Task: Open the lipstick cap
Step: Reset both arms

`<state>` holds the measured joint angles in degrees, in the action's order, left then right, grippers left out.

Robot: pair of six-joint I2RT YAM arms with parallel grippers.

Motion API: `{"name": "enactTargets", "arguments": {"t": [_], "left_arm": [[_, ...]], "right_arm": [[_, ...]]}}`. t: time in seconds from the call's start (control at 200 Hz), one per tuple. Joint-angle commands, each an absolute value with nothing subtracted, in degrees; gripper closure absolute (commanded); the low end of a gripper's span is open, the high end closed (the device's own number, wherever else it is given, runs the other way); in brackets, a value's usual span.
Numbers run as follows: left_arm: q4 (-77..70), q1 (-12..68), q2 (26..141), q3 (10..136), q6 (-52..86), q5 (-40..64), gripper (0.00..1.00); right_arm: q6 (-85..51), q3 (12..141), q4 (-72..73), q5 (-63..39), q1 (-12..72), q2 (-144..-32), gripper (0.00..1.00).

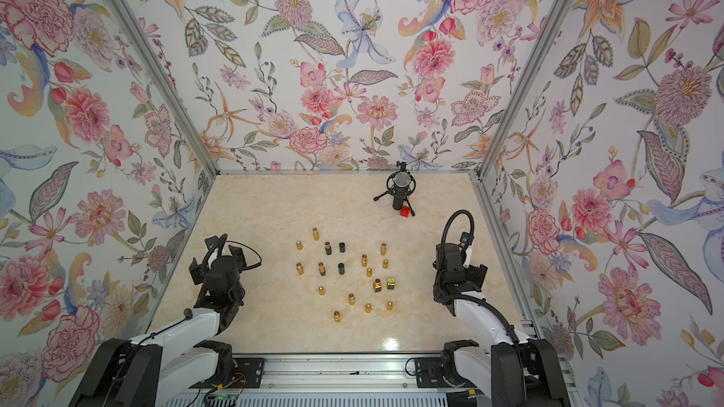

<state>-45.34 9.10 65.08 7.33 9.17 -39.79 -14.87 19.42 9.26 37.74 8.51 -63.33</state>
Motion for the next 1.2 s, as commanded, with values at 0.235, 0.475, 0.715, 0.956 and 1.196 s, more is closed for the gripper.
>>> {"name": "enactTargets", "arguments": {"t": [0.235, 0.475, 0.715, 0.956, 1.196], "left_arm": [[-74.12, 7.40, 77.33, 7.92, -4.82, -29.55, 0.01], [-76.39, 6.66, 76.36, 6.14, -2.45, -22.87, 0.01], [-94.69, 5.55, 91.84, 5.38, -2.24, -18.06, 0.01], [-82.85, 2.72, 89.00, 10.50, 2.31, -18.94, 0.01], [-81.18, 3.03, 89.00, 11.18, 0.28, -14.88, 0.01]], "right_arm": [[-3.68, 16.54, 50.17, 27.31, 7.92, -76.61, 0.00], [-0.87, 12.52, 67.90, 17.18, 3.26, -84.24, 0.00], [1.96, 15.31, 65.02, 14.26, 4.93, -87.87, 0.00], [0.09, 15.51, 66.11, 18.76, 4.58, -88.69, 0.00], [0.00, 15.47, 66.09, 18.64, 4.48, -88.68, 0.00]]}}
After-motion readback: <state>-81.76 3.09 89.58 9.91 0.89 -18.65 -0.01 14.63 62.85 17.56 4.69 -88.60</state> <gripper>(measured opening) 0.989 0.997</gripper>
